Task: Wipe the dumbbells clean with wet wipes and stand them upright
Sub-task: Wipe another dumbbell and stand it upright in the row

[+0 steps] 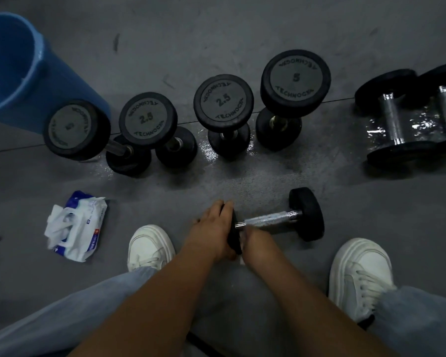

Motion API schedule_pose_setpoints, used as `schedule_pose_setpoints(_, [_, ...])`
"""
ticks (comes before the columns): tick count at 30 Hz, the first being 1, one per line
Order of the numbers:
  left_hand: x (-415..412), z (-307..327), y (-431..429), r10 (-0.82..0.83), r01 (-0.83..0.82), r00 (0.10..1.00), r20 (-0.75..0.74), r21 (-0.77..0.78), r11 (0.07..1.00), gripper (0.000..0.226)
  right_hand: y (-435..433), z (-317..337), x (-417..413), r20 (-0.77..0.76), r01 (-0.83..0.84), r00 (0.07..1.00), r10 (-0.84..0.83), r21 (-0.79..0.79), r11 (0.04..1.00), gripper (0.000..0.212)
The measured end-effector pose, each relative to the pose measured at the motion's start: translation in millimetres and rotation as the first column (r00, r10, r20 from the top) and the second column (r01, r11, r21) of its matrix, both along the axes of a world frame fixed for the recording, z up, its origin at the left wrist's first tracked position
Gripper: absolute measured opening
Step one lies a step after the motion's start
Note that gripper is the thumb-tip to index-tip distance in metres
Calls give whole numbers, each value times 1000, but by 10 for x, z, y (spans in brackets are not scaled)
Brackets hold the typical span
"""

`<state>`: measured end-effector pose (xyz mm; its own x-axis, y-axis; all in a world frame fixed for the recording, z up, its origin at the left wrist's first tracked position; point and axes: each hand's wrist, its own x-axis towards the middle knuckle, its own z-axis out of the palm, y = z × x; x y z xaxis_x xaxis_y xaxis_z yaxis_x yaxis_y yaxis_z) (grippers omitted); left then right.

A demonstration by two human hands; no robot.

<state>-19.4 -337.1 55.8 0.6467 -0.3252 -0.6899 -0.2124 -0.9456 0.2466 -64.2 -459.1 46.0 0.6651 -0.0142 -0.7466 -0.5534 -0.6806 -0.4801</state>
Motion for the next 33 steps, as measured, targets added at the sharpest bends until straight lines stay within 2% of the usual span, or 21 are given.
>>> schedule_pose_setpoints(1, [-5,-9,1,1,-1,1000,1,-2,1000,128,-8,7,-35,4,2,1000,-2,-10,1000,21])
schedule_pose_setpoints(4, [15,-16,8,4,-4,1000,11,-10,1000,125,12,58,31,209,162,964,-163,19,987,17])
schedule_pose_setpoints(5, [18,-9,8,3,-3,1000,8,-12,1000,124,21,62,74,221,173,960,-173,20,985,21])
schedule_pose_setpoints(7, [6,1,9,3,-3,1000,2,-13,1000,125,36,68,109,149,147,978,-145,-4,989,25])
schedule_pose_setpoints(9, [-23,7,3,6,-5,1000,5,-13,1000,127,14,88,80,125,88,989,-81,-50,995,19])
schedule_pose_setpoints(13, [-10,2,6,8,-8,1000,21,-15,1000,124,-12,101,167,296,159,944,-144,-29,987,12])
schedule_pose_setpoints(15, [-7,11,2,7,-6,1000,6,-10,1000,124,-17,45,151,275,162,952,-133,-85,983,15])
schedule_pose_setpoints(18, [-24,17,-12,15,-15,1000,11,-12,1000,123,-10,13,4,131,31,991,-8,-179,983,18])
schedule_pose_setpoints(19, [-23,12,-13,13,-13,1000,21,-12,1000,123,-5,15,-10,133,33,991,-11,-162,986,19])
schedule_pose_setpoints(22, [8,7,-3,10,-10,1000,15,-2,1000,123,2,23,75,311,187,939,-146,-108,976,19])
schedule_pose_setpoints(23, [6,11,1,11,-11,1000,12,-4,1000,124,6,27,80,320,203,935,-156,-119,972,19])
schedule_pose_setpoints(27, [-32,30,-4,7,-7,1000,10,-8,1000,123,-2,119,-4,151,127,983,-101,-173,977,21])
schedule_pose_setpoints(30, [-3,21,2,-1,1,1000,20,2,1000,121,-41,112,153,290,212,943,-167,-134,968,18])
schedule_pose_setpoints(31, [5,25,1,0,0,1000,17,4,1000,122,-26,83,168,279,211,946,-166,-138,968,18])
schedule_pose_setpoints(33, [-14,25,-2,2,-2,1000,13,3,1000,124,16,34,61,141,148,982,-122,-190,971,18])
